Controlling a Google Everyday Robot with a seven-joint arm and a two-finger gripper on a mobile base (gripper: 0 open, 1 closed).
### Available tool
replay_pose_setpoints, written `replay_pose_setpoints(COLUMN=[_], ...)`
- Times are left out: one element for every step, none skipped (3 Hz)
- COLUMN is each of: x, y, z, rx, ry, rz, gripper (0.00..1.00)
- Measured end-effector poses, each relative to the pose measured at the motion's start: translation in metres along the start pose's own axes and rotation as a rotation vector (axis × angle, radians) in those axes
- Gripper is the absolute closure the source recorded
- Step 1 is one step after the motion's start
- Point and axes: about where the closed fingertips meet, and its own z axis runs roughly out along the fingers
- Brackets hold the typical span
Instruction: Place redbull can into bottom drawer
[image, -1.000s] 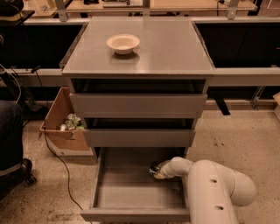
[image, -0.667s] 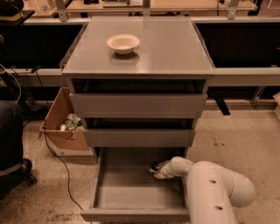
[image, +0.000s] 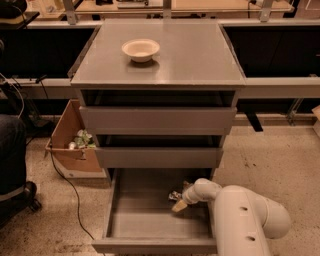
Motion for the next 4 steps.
replay_pose_setpoints(x=[-0.009, -0.013, -0.001, 0.007], y=[0.007, 0.017, 0.025, 0.020], z=[-0.014, -0.050, -0.104, -0.168], rx=[-0.025, -0.053, -0.039, 0.038], ry=[-0.043, -0.100, -0.129, -0.124], rz=[0.004, 0.031, 0.066, 0.073], gripper=[0.00, 0.00, 0.00, 0.00])
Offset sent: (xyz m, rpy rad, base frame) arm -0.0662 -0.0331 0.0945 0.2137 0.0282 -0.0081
